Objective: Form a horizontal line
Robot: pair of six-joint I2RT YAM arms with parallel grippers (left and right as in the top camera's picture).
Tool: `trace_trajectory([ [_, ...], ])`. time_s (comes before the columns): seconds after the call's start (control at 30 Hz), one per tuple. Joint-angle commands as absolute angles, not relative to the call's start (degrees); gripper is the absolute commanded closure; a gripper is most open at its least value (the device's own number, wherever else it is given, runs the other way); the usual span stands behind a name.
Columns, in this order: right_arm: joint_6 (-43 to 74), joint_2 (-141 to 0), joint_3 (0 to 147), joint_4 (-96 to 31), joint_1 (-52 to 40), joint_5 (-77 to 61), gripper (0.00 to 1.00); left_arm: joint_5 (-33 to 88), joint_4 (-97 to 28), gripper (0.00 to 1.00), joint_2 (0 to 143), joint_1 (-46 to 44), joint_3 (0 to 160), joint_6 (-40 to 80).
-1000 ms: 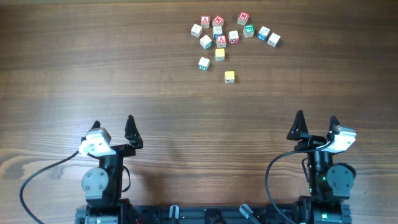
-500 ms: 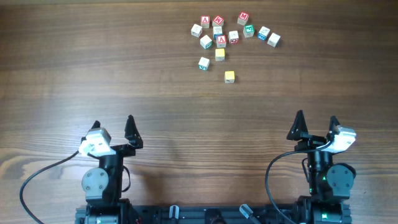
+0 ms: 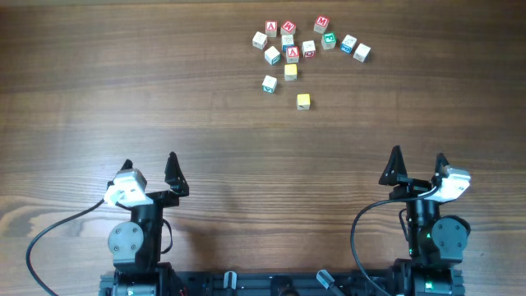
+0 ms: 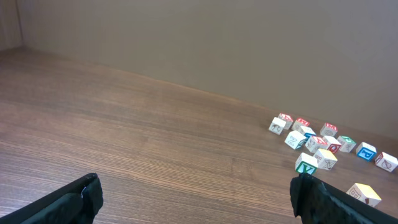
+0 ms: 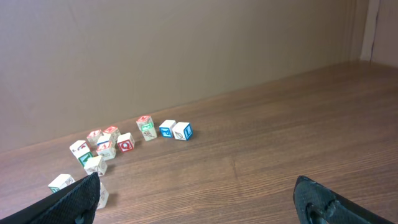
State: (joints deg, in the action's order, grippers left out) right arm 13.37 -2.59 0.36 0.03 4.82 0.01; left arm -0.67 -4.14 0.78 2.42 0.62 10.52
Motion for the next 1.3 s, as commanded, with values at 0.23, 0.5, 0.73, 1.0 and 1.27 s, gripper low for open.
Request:
trace_trajectory([
  [0.23,13.7,-1.7,0.3,0.3,5.1,-0.6,0.0,0.2,-4.3,0.0,0.2,2.8,0.3,9.4],
  [0.5,13.7,-1.7,0.3,0.3,5.1,-0.6,0.0,-3.0,-2.3,0.0,0.2,2.8,0.3,9.3],
  [0.73,13.6,-1.7,0.3,0.3,5.1,-0.6,0.0,-5.0,3.2,0.0,0.3,2.8,0.3,9.4],
  [1.0,13.7,-1.7,0.3,0.3,5.1,-0.6,0.0,13.9,6.4,0.0,2.8,2.7,5.5,11.1],
  [1.27,13.6,-1.7,0.3,0.3,5.1,-0.6,0.0,17.7,-4.2,0.0,23.2,2.7,26.9,11.1],
])
